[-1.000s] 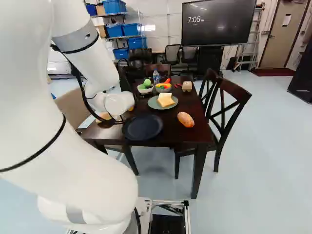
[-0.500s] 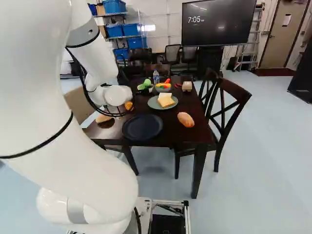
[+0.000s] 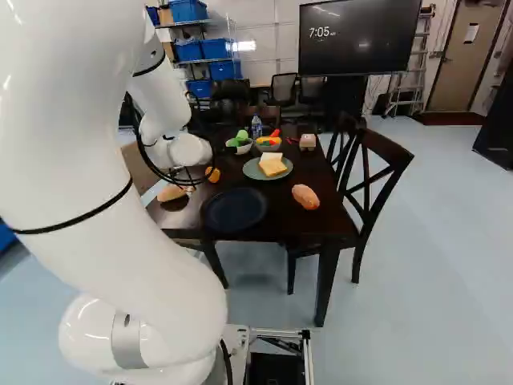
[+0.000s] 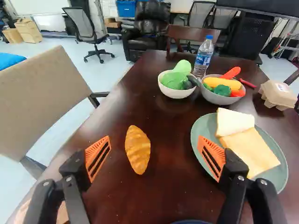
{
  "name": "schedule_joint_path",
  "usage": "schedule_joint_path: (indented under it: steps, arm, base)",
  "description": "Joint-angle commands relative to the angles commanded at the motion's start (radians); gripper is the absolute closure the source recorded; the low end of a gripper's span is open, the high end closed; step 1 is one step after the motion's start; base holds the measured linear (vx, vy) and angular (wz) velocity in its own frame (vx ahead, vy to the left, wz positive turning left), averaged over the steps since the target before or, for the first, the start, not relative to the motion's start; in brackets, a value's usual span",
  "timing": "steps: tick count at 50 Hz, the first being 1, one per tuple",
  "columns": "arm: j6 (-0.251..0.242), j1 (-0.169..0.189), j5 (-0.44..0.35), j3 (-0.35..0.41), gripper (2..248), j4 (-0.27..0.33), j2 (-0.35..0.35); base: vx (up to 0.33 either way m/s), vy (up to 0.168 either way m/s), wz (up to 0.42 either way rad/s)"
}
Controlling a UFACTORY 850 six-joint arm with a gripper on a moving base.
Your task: Move the croissant to the empty plate
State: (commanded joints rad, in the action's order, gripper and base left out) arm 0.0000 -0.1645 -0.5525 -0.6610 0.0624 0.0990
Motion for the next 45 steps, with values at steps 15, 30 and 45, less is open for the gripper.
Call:
schedule_joint_path:
  steps: [15,30,45]
  arm:
    - [0.0,-0.014,0.066,-0.083,3,0.0,0.076]
    - [0.0,-0.035,0.141,-0.165,3,0.0,0.148]
    - [0.0,-0.056,0.226,-0.25,3,0.0,0.231]
  base:
    - [0.0,0.0,0.0]
    - [0.0,0.0,0.0]
    - [0.0,0.0,0.0]
